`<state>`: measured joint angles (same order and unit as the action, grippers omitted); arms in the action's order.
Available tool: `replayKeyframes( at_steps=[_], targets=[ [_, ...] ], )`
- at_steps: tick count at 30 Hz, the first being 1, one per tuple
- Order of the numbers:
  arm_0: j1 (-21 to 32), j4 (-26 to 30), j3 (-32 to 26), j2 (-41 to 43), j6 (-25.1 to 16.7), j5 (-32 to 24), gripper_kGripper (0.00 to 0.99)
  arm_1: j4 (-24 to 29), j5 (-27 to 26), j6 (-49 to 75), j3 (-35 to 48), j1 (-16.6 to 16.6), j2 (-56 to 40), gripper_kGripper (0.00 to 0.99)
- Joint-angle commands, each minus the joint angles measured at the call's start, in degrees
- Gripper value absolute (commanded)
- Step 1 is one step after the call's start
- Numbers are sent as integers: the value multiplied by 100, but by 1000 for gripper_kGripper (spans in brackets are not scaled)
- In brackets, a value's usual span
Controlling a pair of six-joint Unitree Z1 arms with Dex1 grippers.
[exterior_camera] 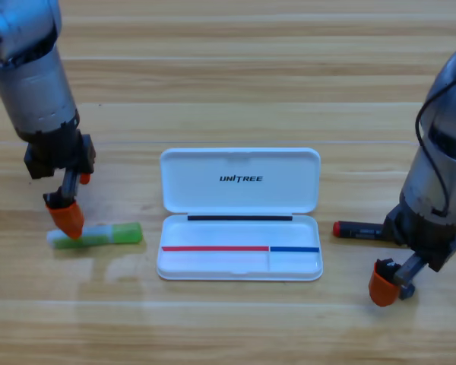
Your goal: Clean up eraser and pencils
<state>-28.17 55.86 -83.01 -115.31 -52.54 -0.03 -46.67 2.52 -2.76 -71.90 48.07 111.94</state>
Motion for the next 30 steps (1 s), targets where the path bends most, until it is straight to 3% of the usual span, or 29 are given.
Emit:
replayKeyframes(
  at_steps=[1,11,16,18,23,30],
  targets=[
    [-74,-409,488,-88,60,-111,959,176,-24,-58,89,-342,434,946],
    [-250,-1024,1121,87,78,-146,960,317,-261,-155,115,-412,654,891],
    [-268,-1200,1288,219,78,-138,985,325,-489,-137,124,-412,724,801],
    [-285,-1253,1332,228,95,-111,990,325,-569,-111,133,-412,733,657],
    [-294,-1534,1534,237,122,-59,990,325,-630,39,168,-421,733,8],
    [-329,-1789,1666,246,183,47,989,211,-287,74,203,-421,724,0]
  ],
)
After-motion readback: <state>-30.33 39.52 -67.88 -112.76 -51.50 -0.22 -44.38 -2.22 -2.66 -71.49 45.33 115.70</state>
